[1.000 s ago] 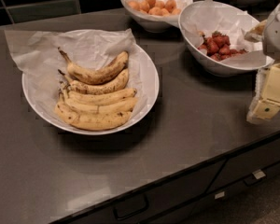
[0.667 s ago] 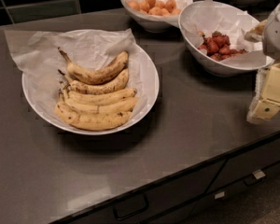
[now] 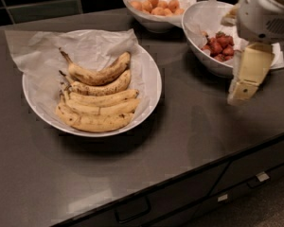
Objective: Pick banana from white bowl
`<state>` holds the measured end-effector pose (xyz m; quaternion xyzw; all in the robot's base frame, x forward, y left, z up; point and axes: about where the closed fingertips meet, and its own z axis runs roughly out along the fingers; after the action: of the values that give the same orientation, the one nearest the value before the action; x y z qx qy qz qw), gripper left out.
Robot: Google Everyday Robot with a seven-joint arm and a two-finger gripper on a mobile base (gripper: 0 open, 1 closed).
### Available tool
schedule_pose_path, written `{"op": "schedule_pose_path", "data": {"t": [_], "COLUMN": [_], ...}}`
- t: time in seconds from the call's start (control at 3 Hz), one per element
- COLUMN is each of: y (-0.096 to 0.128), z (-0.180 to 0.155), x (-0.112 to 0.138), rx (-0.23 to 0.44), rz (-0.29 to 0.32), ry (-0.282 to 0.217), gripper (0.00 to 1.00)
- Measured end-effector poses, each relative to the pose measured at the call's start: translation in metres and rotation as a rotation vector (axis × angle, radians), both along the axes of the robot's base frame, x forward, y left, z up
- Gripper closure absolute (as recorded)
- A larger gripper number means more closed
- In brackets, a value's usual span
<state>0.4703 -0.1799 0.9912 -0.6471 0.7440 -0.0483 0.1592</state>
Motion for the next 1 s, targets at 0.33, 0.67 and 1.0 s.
{"op": "schedule_pose_path", "data": {"t": [0.33,0.67,1.0], "y": [0.036,0.073,0.112], "z": [-0.001,-0.007,-0.008], "x": [0.027,0.047,0.055], "rx": [-0.008,0.003,0.012], "rz": [0.104,0.213,0.321], "ry": [0.026,0.053,0.071], "gripper": [0.0,0.01,0.12]}}
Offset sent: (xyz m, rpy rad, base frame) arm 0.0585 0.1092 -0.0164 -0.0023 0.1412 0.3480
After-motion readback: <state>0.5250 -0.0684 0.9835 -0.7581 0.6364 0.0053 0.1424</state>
